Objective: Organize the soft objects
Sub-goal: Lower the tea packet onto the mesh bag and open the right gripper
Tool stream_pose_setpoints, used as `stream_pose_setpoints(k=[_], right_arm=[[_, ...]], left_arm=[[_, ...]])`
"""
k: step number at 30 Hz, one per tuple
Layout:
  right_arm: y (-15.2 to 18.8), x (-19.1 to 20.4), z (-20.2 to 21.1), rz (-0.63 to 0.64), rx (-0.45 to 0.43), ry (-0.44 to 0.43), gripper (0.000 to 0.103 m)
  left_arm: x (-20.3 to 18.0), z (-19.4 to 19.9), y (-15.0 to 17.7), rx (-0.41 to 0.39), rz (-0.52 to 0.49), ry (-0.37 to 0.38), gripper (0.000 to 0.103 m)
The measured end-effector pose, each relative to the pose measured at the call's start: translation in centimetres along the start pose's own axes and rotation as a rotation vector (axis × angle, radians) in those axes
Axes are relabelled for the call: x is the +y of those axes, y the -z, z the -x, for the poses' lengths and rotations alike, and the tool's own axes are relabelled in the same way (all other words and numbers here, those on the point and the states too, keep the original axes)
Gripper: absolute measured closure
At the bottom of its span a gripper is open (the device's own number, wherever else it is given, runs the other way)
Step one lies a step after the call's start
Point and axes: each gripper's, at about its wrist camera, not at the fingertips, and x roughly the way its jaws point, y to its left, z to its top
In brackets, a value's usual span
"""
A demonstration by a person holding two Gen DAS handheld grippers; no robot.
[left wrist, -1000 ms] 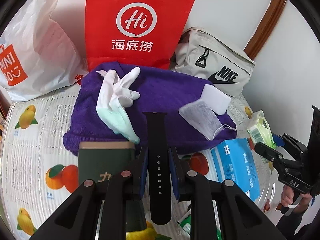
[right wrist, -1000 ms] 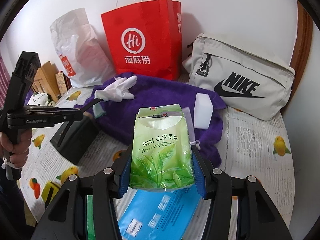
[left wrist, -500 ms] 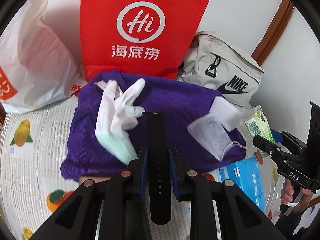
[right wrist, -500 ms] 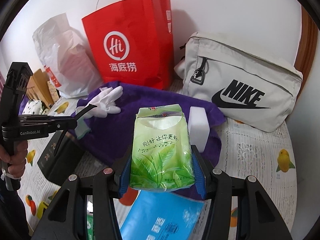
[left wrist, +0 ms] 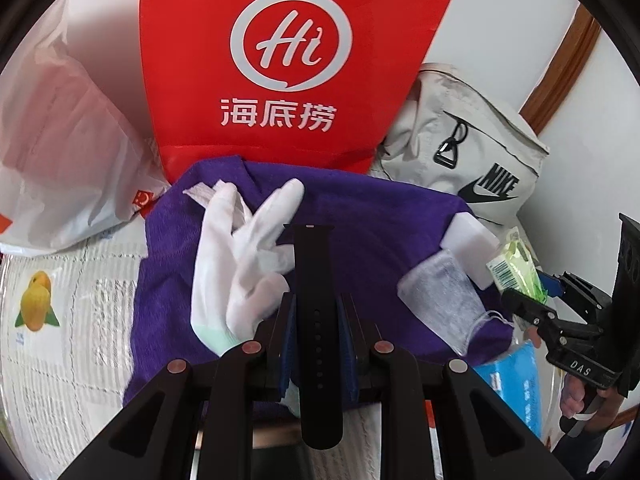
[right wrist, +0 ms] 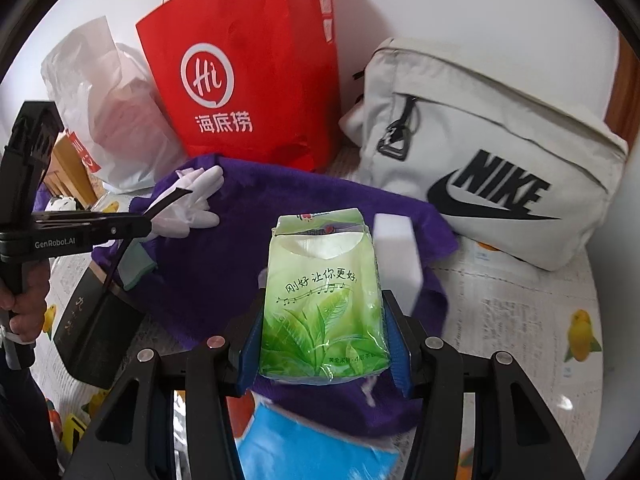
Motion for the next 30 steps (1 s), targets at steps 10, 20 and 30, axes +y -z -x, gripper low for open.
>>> stream_pose_setpoints(k=[10,20,30], right_arm=[[-1.4,1.7,-2.8,0.038,0.053,-0.011,0.051],[-1.0,1.3,-4.5,0.043,0.097,0.022,0.051],[-1.1,0.6,-5.0,0.032,0.1,0.045,0.051]], left_arm=[[0.6,-2.4,-0.9,0.032,0.013,0.01,0.083],[0.3,-3.4,-0.8,0.053,0.013,0.009,0.083],[0.2,-4.3,-0.6,0.066,0.032,-0.001,0.083]])
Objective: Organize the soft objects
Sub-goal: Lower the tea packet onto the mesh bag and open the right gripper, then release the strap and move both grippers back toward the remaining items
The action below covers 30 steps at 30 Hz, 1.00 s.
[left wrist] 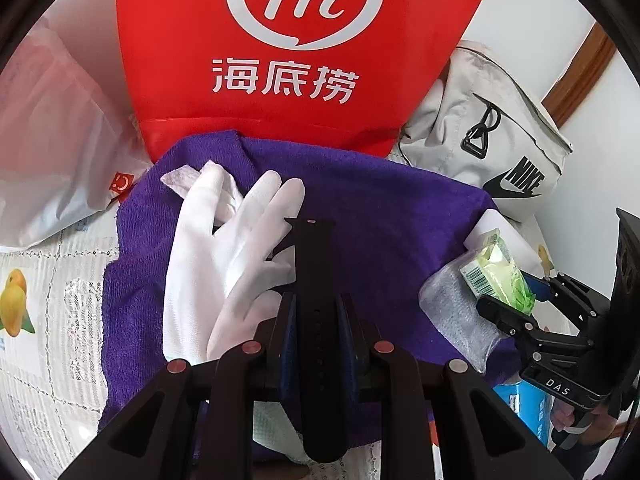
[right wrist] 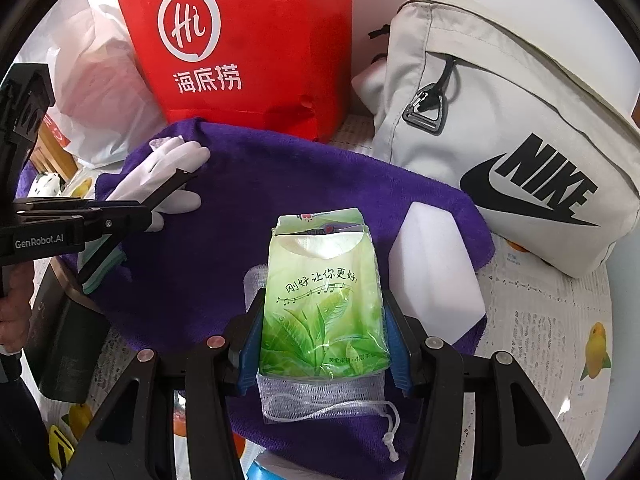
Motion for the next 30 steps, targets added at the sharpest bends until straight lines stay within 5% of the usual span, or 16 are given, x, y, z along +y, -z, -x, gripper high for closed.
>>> stream_pose_setpoints(k=[15,18,30], right_arm=[[-0.2,0.7,-1.3,0.023,0.037,-0.011,0.047],[-0.2,1.1,-1.1,0.035,0.025,-0.002,0.038],[-0.5,2.0,1.8,0.043,-0.032,-0.007,0.032]], left_arm=[[-0.3,-0.2,0.2,0.012,0.008,-0.007,0.082],[-0.6,0.0,0.3,0.01,0.007,-0.006,0.067],[-2.8,2.3,0.5,-0.037,-0.042,-0.036,0.054]])
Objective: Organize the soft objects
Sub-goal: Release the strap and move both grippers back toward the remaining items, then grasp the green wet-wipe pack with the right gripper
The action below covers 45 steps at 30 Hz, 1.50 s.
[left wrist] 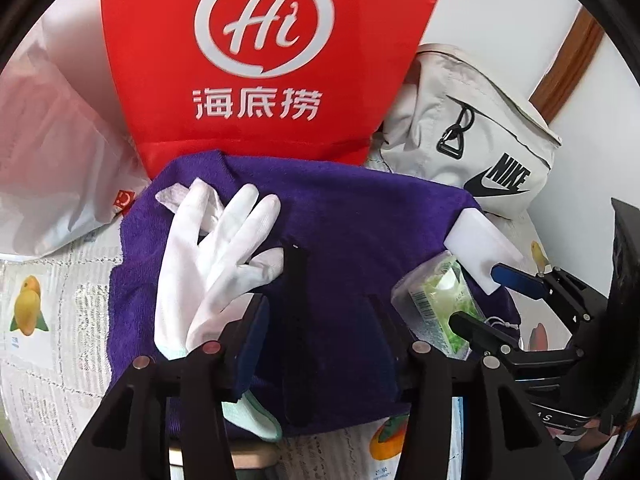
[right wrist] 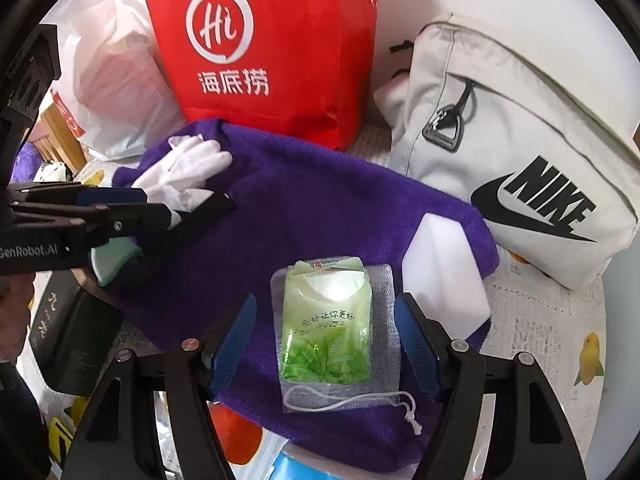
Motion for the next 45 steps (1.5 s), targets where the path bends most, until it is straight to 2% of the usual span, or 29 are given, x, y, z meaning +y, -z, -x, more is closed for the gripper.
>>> stream_pose_setpoints(k=[2,7,10,11,13,17,18,24,28,34,39,45], right_arm=[[-0.1,0.3,0.9,0.002,-0.014,-0.006,0.032],[-0.3,1.1,3.6,0.011,-0.054,-0.007,0.032],[-0.1,1.4,5.6,-0.006,-0.082,-0.014,0.032],[0.1,1.6,6.5,-0.012,-0.094,-0.017,0.032],[0.7,2.1,8.1,-0.01,-0.114,-0.013,0.032],[2.8,3.6,10.7,0.009,-0.144,-0.005,0.032],[3.5,3.9,11.3,0.006,-0.149,-0.007,0.032],[8.1,5.8,13.9,-0.003,-0.162,-0.021,0.03],[11.5,7.2,15.5,-0.011,-0.17,-0.029,0.025],[15.9,8.7,16.8,-0.021,-0.17,-0.042,0.024],[18.9,9.6,16.3,-0.016,-0.144,-0.066,0.024],[21.7,10.7,13.9,-0.011,-0.085,-0.115,0.025]], left_arm=[[-0.5,0.6,0.0,-0.009,-0.014,-0.03,0.049],[-1.5,3.2,0.1,-0.06,-0.041,-0.084,0.048],[-2.5,5.4,0.4,-0.11,-0.063,-0.112,0.04],[-2.7,6.3,0.8,-0.135,-0.067,-0.121,0.033],[-3.0,7.4,1.6,-0.152,-0.073,-0.124,0.032],[-3.6,10.3,4.0,-0.188,-0.082,-0.117,0.029],[-3.8,11.3,4.9,-0.206,-0.088,-0.133,0.026],[-4.9,15.4,9.3,-0.27,-0.095,-0.186,0.021],[-5.3,17.3,12.3,-0.284,-0.092,-0.192,0.02],[-5.4,18.3,16.5,-0.266,-0.08,-0.181,0.02],[-3.4,18.0,19.9,-0.227,0.001,-0.154,0.02],[-1.2,16.1,23.4,-0.154,0.093,-0.162,0.02]])
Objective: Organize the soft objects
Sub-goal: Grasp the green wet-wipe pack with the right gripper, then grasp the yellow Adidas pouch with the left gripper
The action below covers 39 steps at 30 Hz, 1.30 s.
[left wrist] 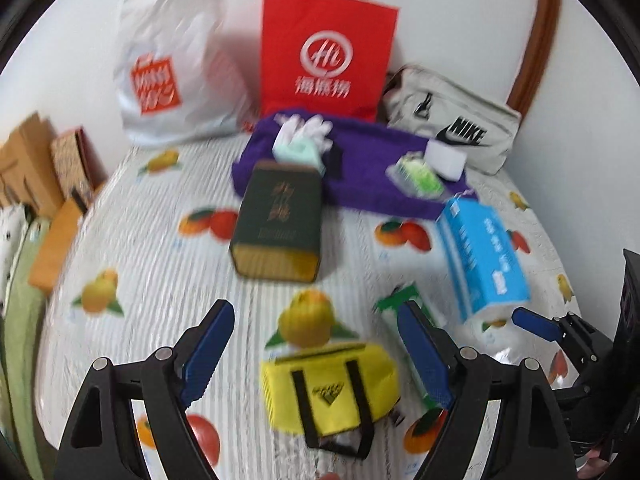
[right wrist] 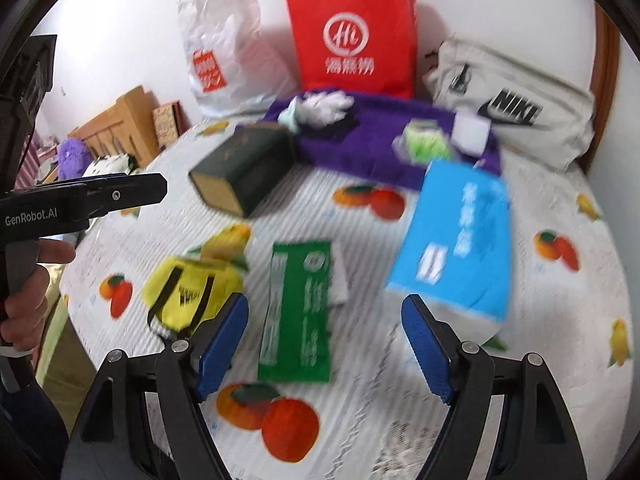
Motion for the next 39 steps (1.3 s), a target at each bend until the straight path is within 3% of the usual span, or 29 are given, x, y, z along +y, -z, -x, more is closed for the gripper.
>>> stream_pose_setpoints(k=[4,12,14,15,16,19,27,31,35,39], right_arm=[[0.7,0.8,-2.1,0.034,0.01,0.002,0.025],[1.1,2.0,-6.5,0.048,0.048,-0.012,0.025],[1.2,2.5,-6.9,0.07,0.013,0.029,0.033],[1.1,2.7,-7.1,0.083,-0.002,0.058,0.051],[1.0,2.7,-7.0,0.079,-0.013,0.068,0.063],[0.9,2.0,-6.4,0.043,-0.002,0.032,0.066],[1.9,1.0,-3.1,0.028,-0.02,0.065,0.066],[2.5,0.1,-1.5,0.004,-0.033,0.076,0.066],[3.2,-0.9,-0.5,-0.022,-0.04,0.071,0.066],[3.8,-1.4,-0.1,-0.048,-0.039,0.043,0.066]], left_arm=[[1.6,-1.2,1.9,0.054,0.06,0.004,0.02],[3.5,-1.5,3.6,0.077,0.111,-0.003,0.02],[3.8,-1.8,3.7,0.085,0.117,0.0,0.02],[3.8,-1.9,3.7,0.084,0.118,0.005,0.02],[3.8,-1.9,3.7,0.081,0.115,0.011,0.02],[3.4,-2.1,3.9,0.078,0.101,0.028,0.02],[1.0,-3.5,4.7,0.11,0.074,0.11,0.02],[-0.5,-4.3,4.9,0.093,0.034,0.097,0.02],[-1.9,-6.2,5.5,0.108,-0.031,0.011,0.015],[-1.8,-7.3,6.0,0.114,-0.015,0.05,0.007]])
